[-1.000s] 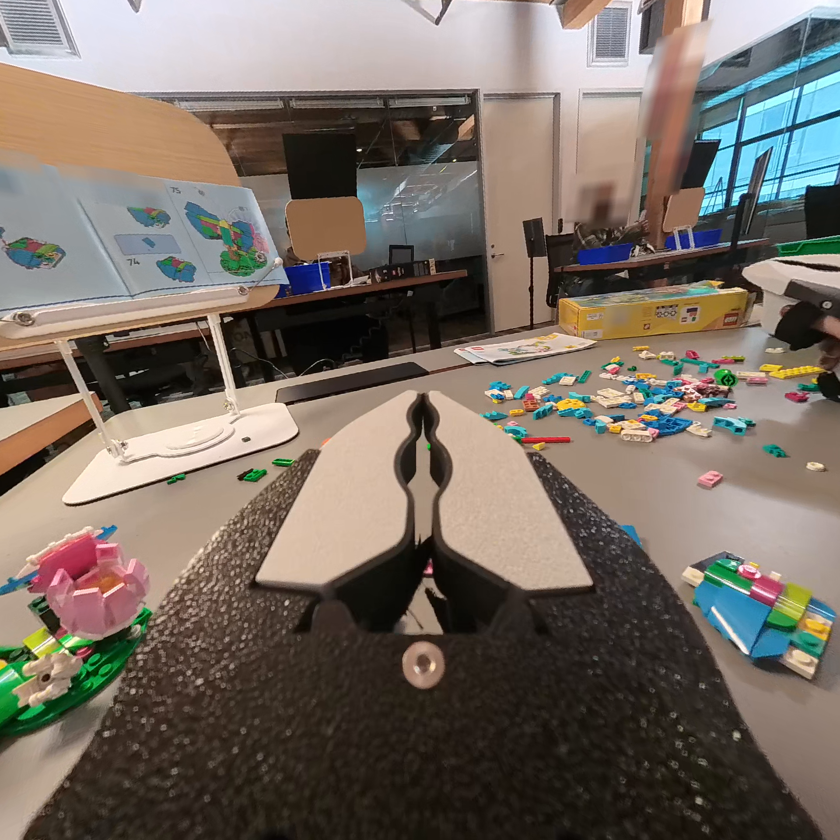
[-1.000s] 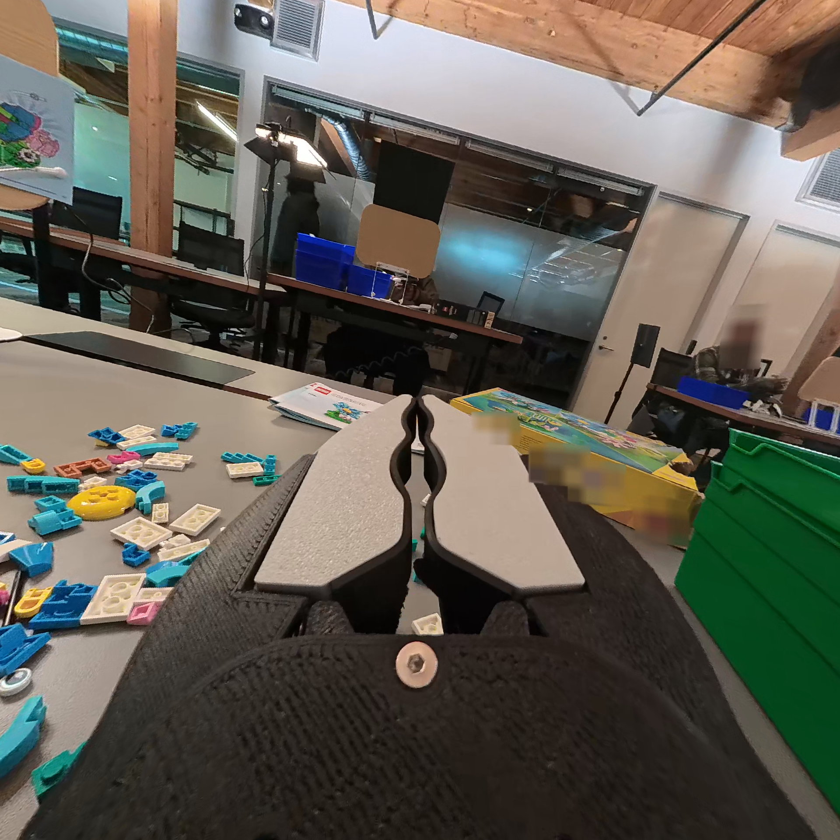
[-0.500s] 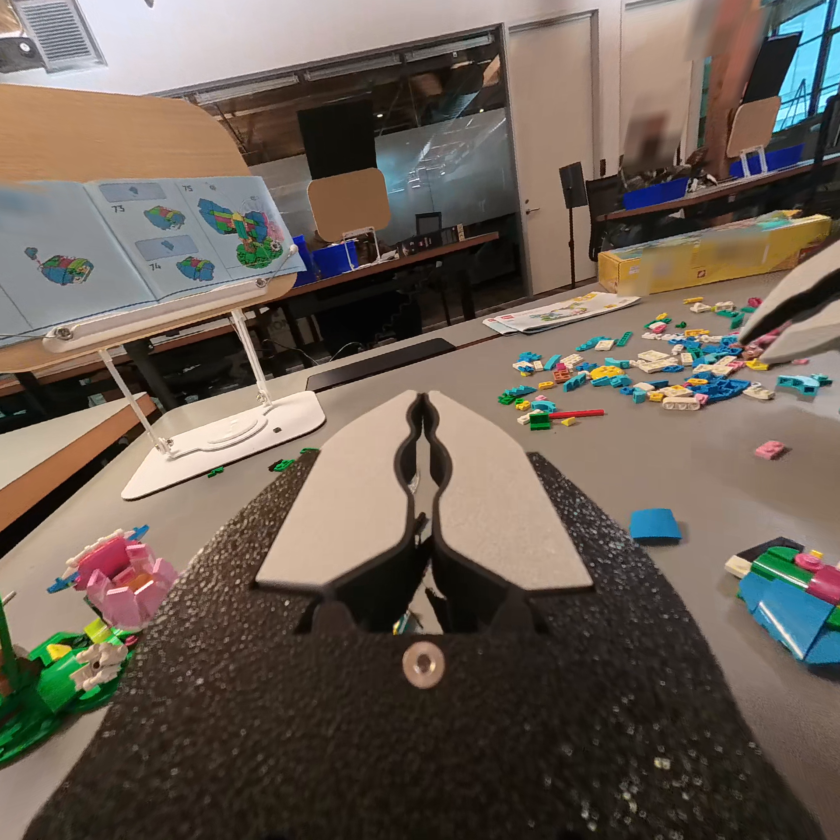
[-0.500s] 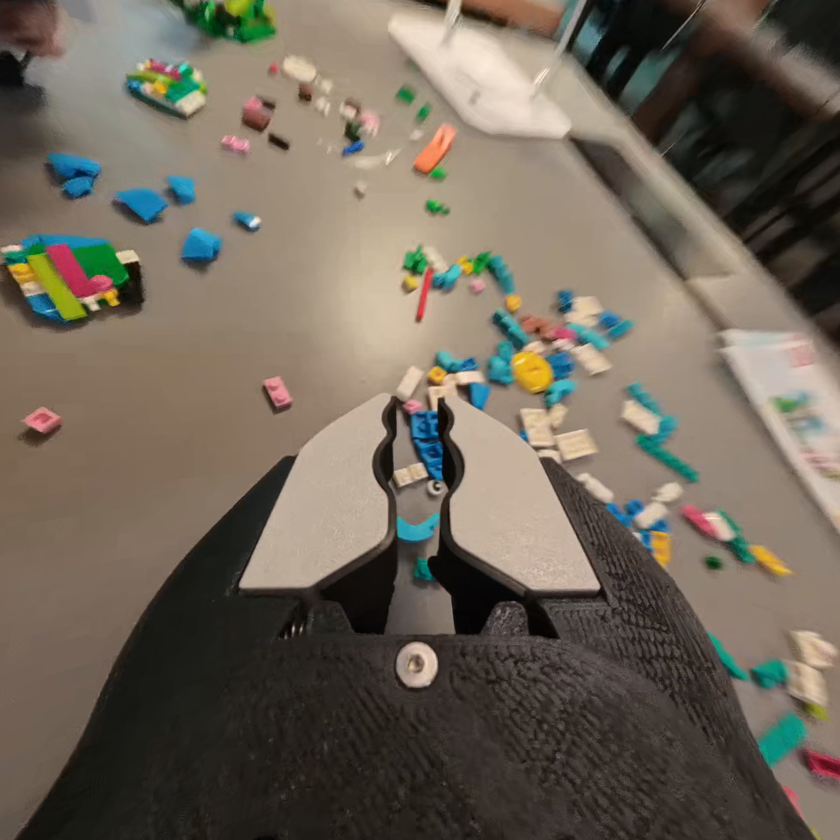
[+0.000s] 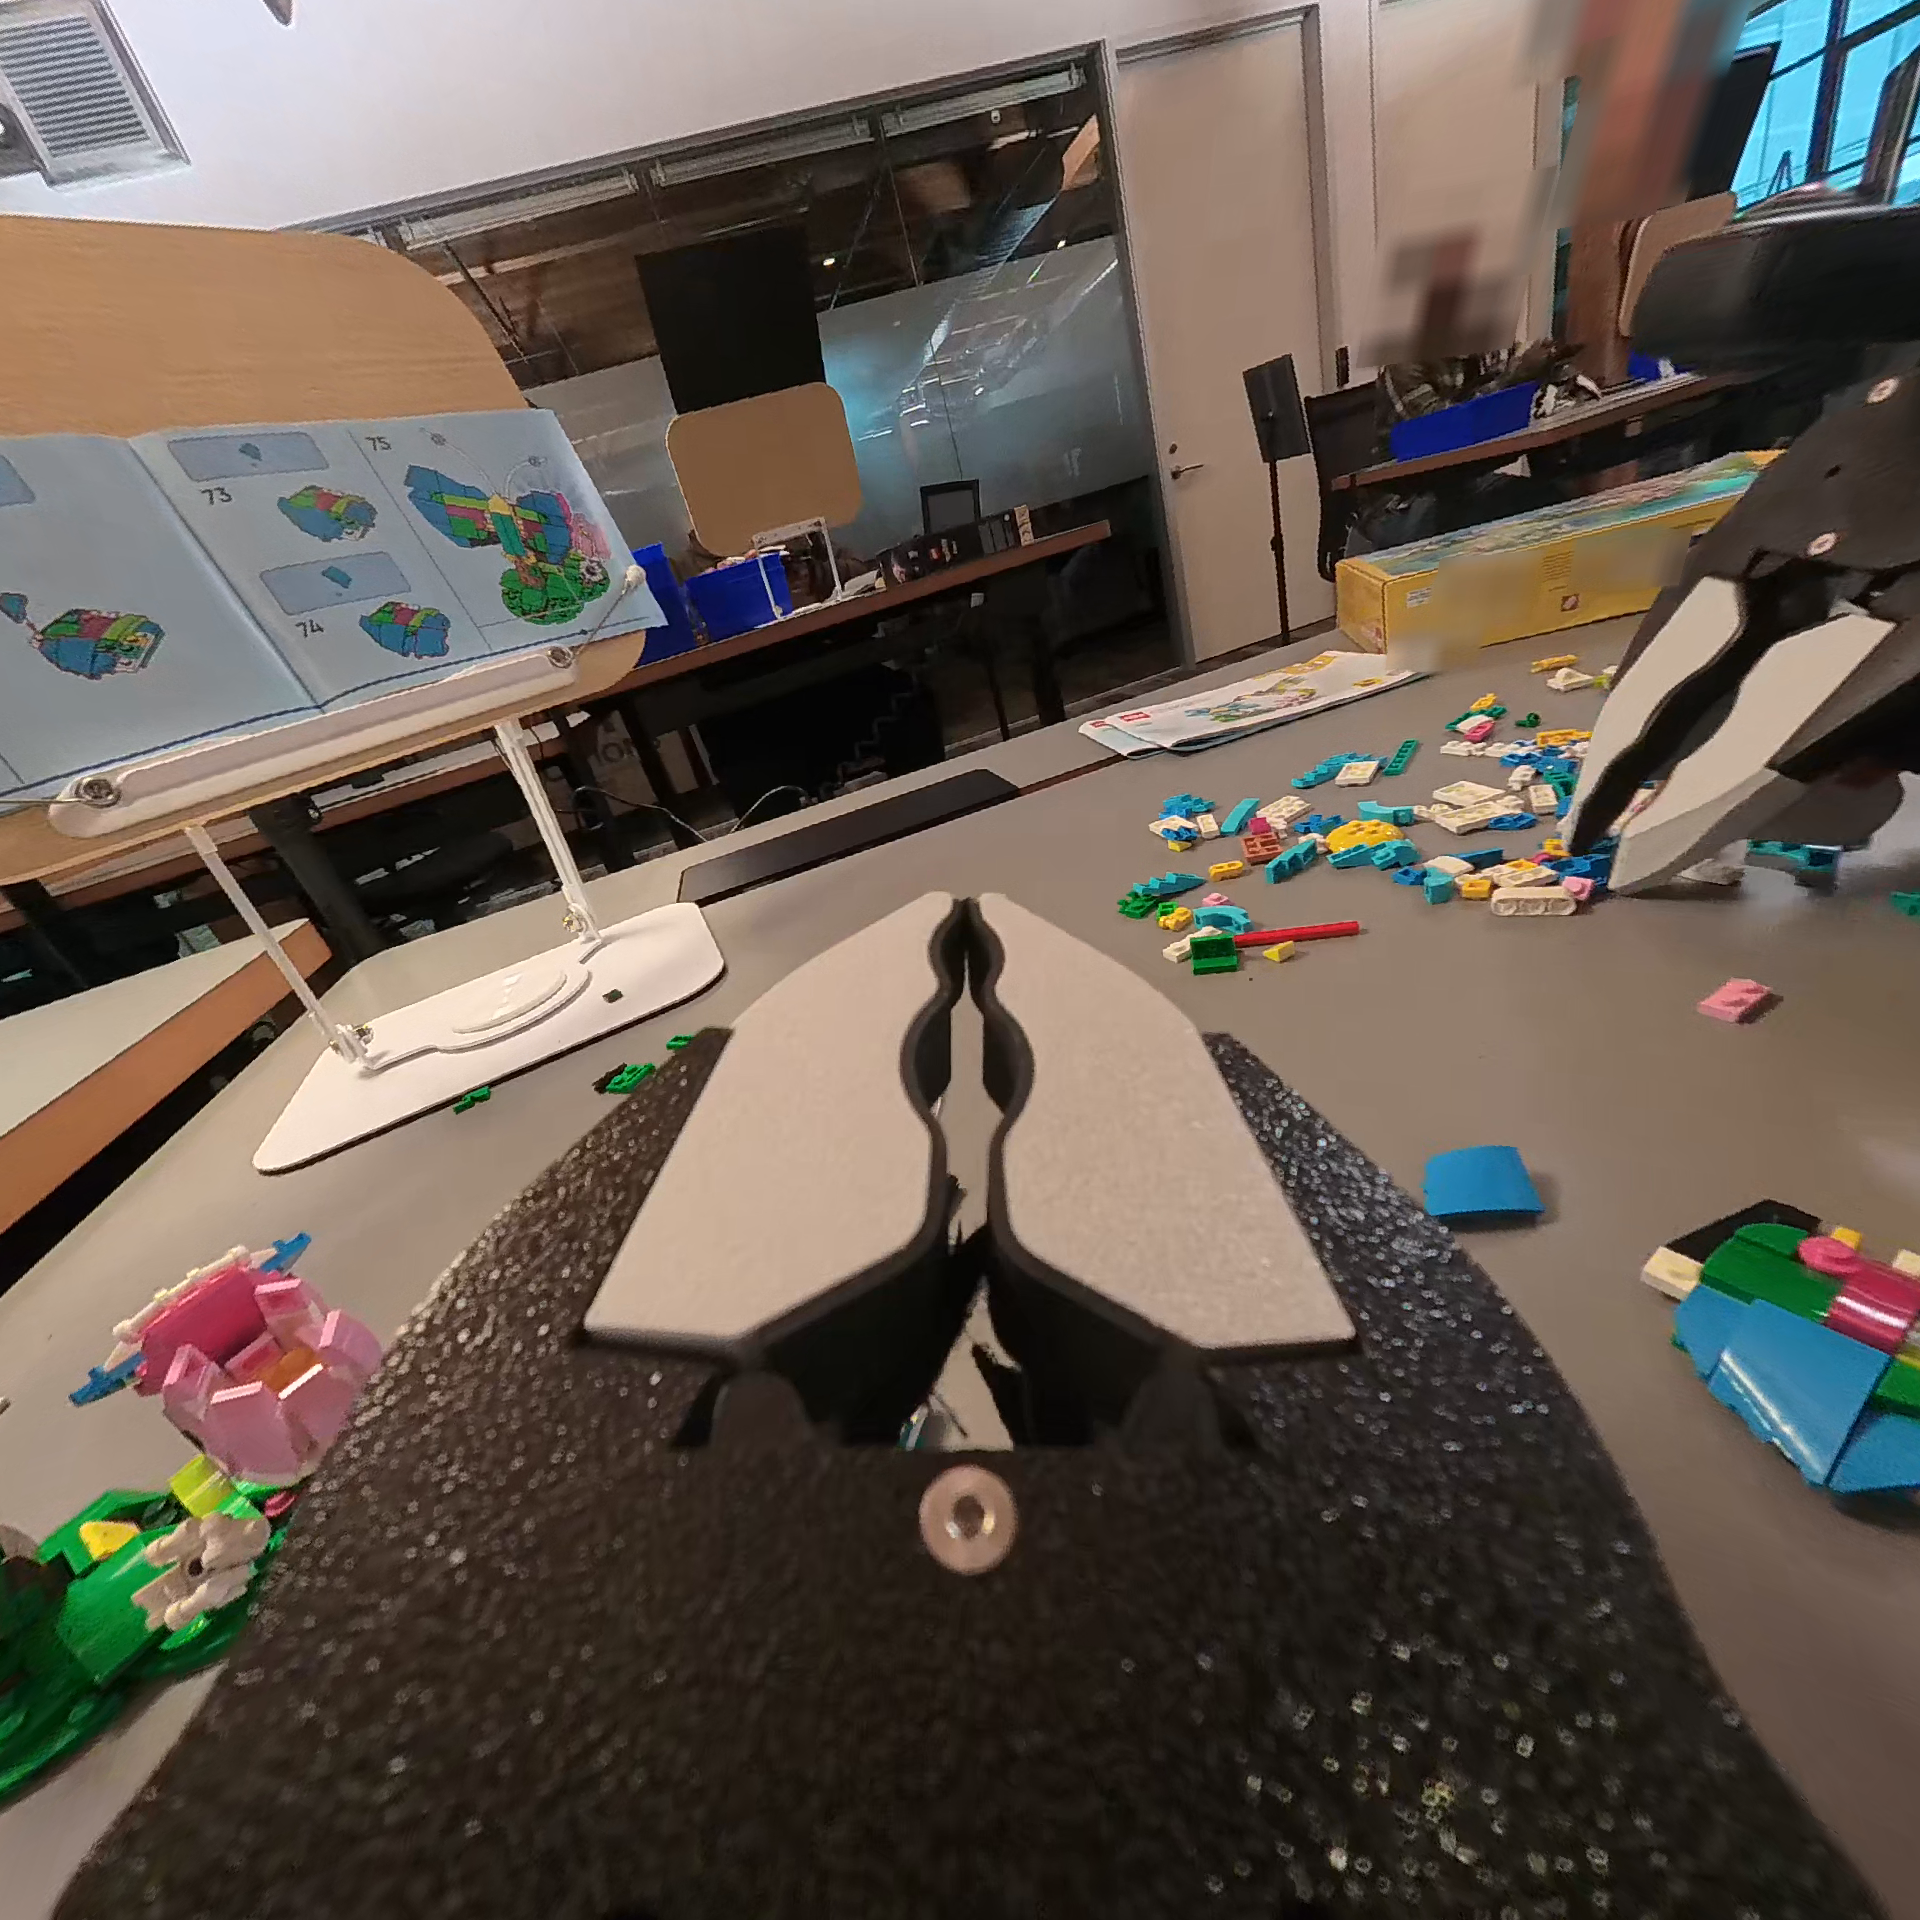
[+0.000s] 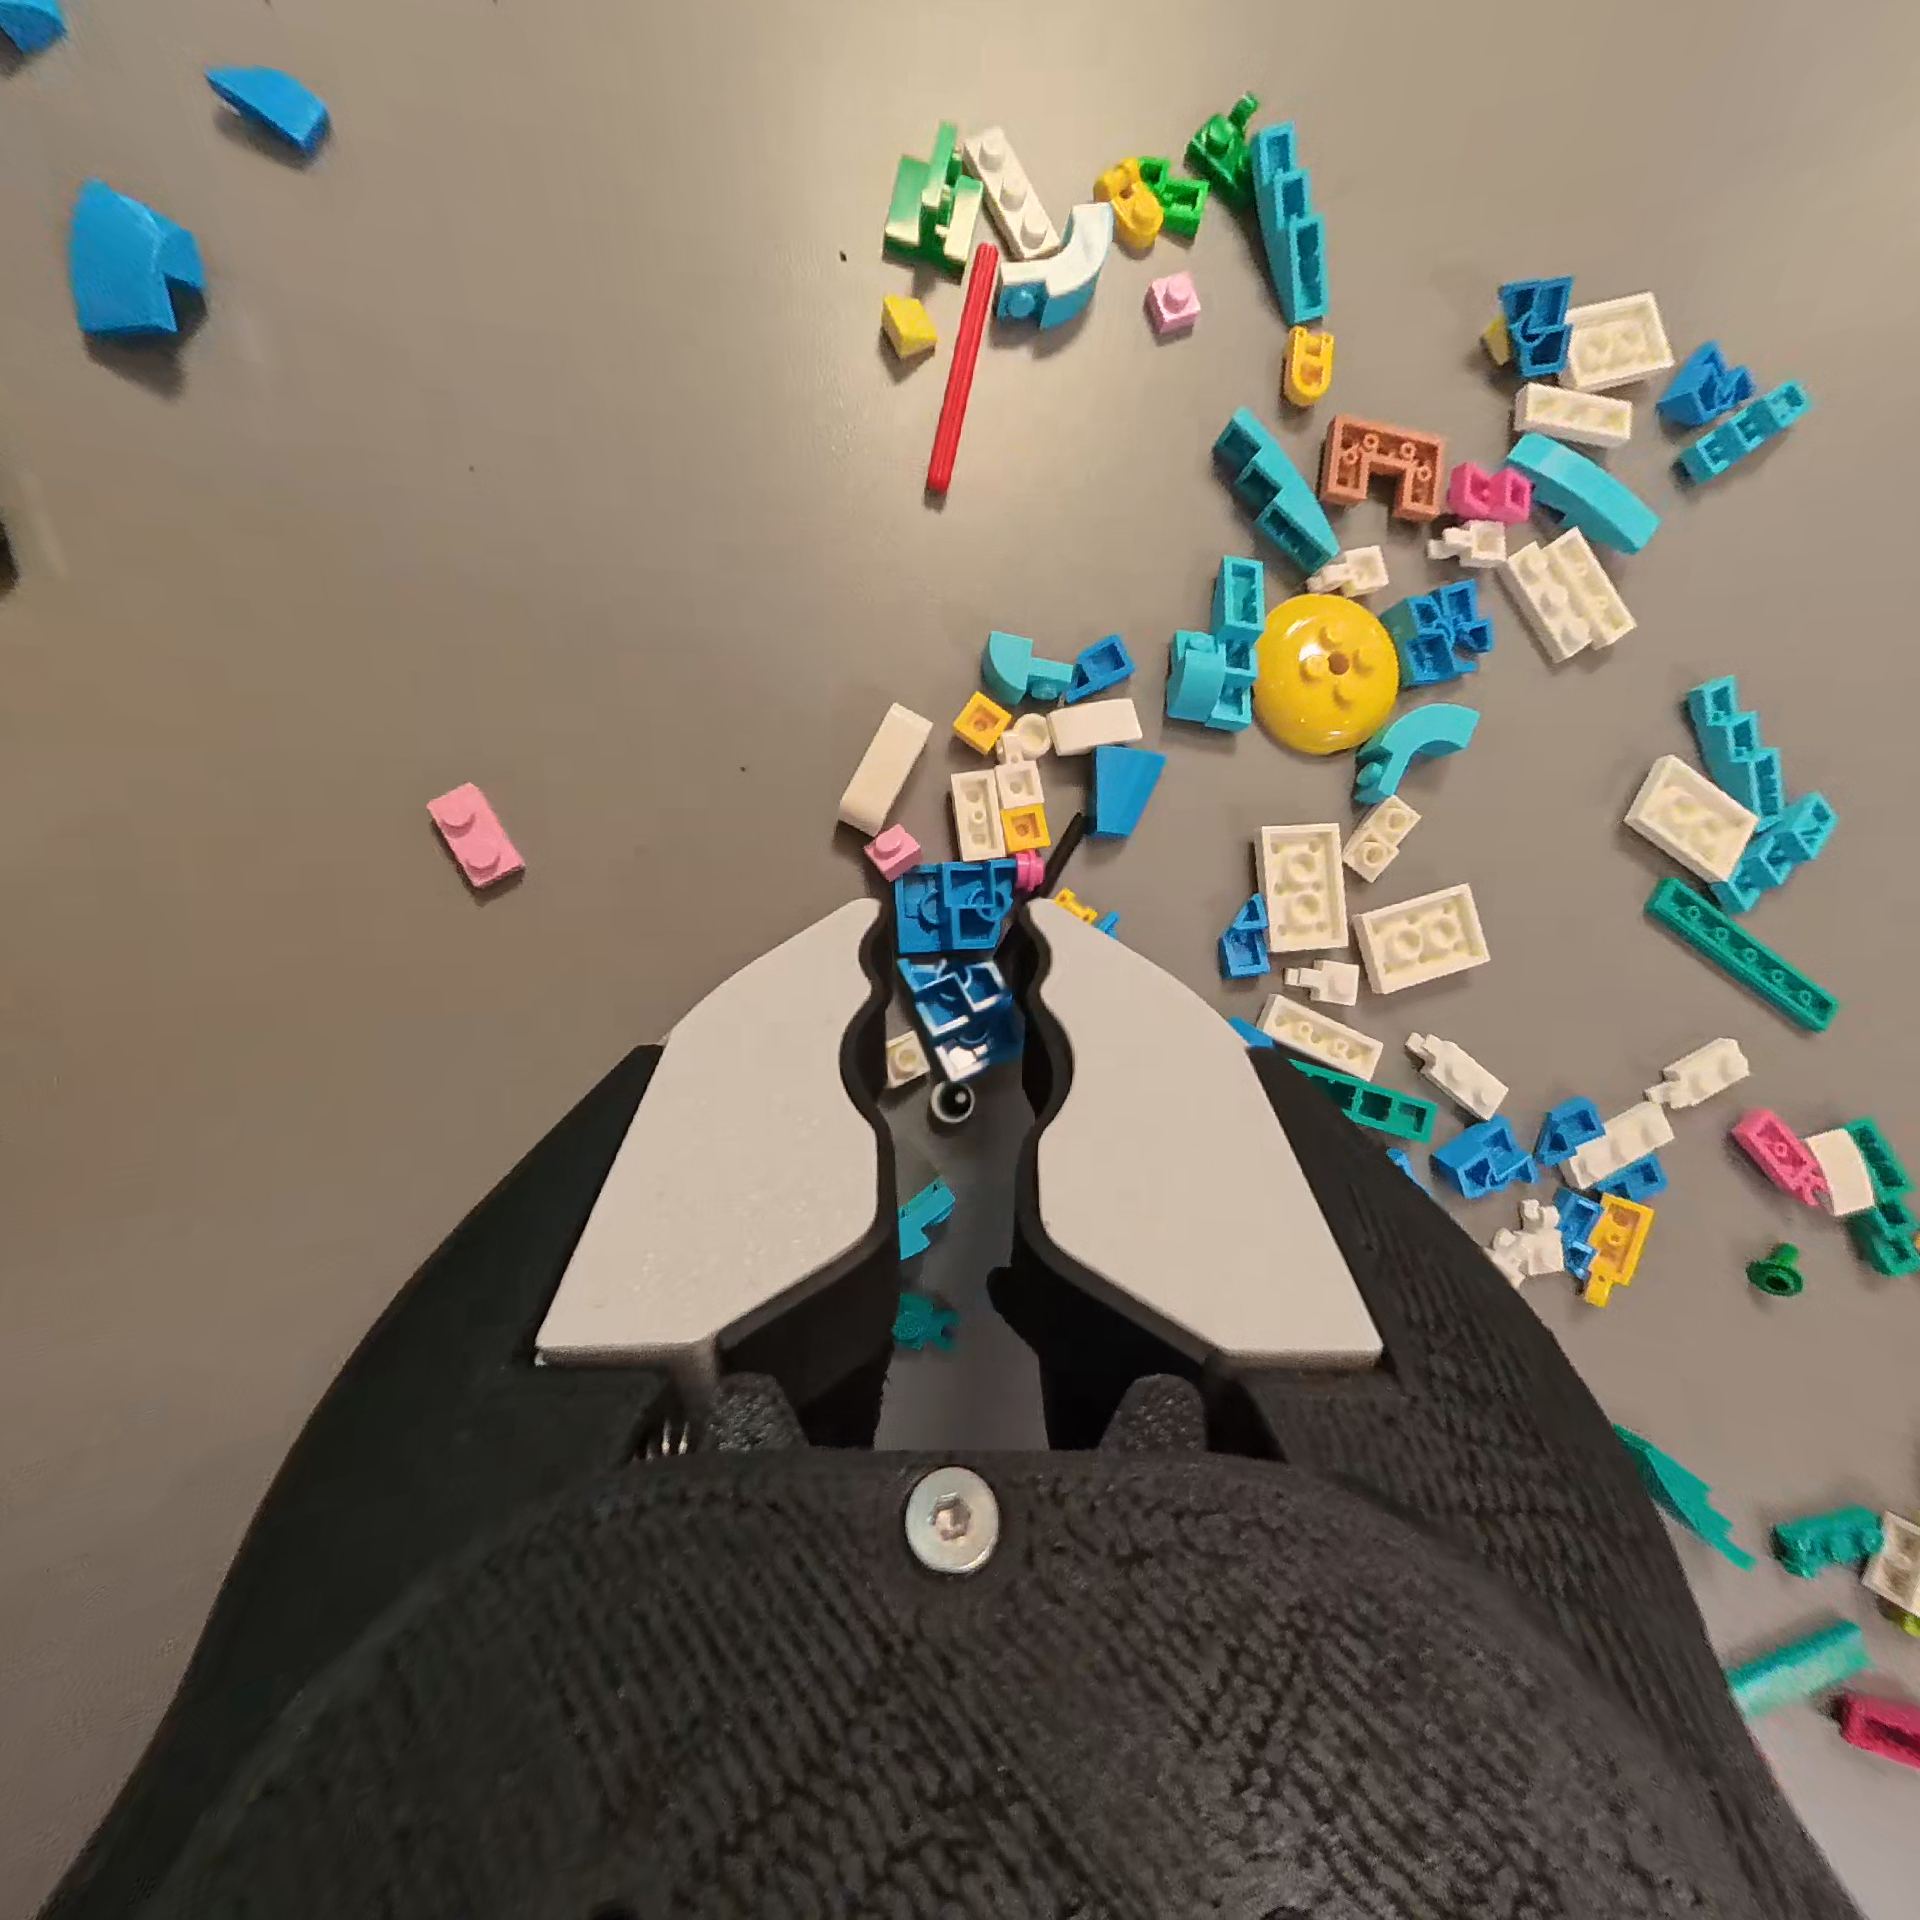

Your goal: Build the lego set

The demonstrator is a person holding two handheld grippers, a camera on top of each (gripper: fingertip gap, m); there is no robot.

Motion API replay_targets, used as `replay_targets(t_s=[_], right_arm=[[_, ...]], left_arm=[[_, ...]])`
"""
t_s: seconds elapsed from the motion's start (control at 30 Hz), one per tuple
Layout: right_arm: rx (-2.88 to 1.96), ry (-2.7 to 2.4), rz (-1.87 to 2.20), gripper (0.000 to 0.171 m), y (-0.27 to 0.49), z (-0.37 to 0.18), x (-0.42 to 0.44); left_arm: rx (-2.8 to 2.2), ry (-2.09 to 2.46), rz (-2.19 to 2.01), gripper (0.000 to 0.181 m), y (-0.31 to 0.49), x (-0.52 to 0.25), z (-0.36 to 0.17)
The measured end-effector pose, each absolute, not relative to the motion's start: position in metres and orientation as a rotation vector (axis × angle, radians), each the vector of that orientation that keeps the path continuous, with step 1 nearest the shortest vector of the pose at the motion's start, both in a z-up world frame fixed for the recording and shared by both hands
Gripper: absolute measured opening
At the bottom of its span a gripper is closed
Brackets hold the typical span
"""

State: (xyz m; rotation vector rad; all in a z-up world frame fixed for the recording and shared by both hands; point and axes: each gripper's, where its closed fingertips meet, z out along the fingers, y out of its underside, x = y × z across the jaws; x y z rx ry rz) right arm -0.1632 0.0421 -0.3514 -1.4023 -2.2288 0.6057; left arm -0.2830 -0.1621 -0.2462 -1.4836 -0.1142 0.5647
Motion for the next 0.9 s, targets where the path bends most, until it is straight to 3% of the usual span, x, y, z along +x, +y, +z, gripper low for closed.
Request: replay_targets(t_s=[0.23, 0.4, 0.47, 0.57, 0.8, 0.9], right_arm=[[-1.399, -2.159, 0.703, 0.017, 0.041, -0.344, -0.163], [-1.297, -1.983, 1.278, 0.017, -0.001, -0.299, -0.172], [-1.234, -1.947, 1.572, 0.017, -0.033, -0.280, -0.176], [-1.146, -1.987, 1.924, 0.017, -0.086, -0.266, -0.179], [-1.041, -2.005, 2.399, 0.016, -0.156, -0.248, -0.189], [-1.040, -1.989, 2.457, 0.016, -0.162, -0.245, -0.191]], left_arm=[[-1.477, -0.064, 0.568, 0.000, -0.159, -0.277, -0.246], [-1.405, 0.104, 0.447, 0.001, -0.151, -0.246, -0.240], [-1.406, 0.198, 0.426, 0.037, -0.145, -0.231, -0.242], [-1.409, 0.353, 0.502, 0.053, -0.138, -0.211, -0.246], [-1.368, 0.586, 0.821, 0.044, -0.135, -0.195, -0.250], [-1.351, 0.594, 0.912, 0.021, -0.138, -0.199, -0.247]])
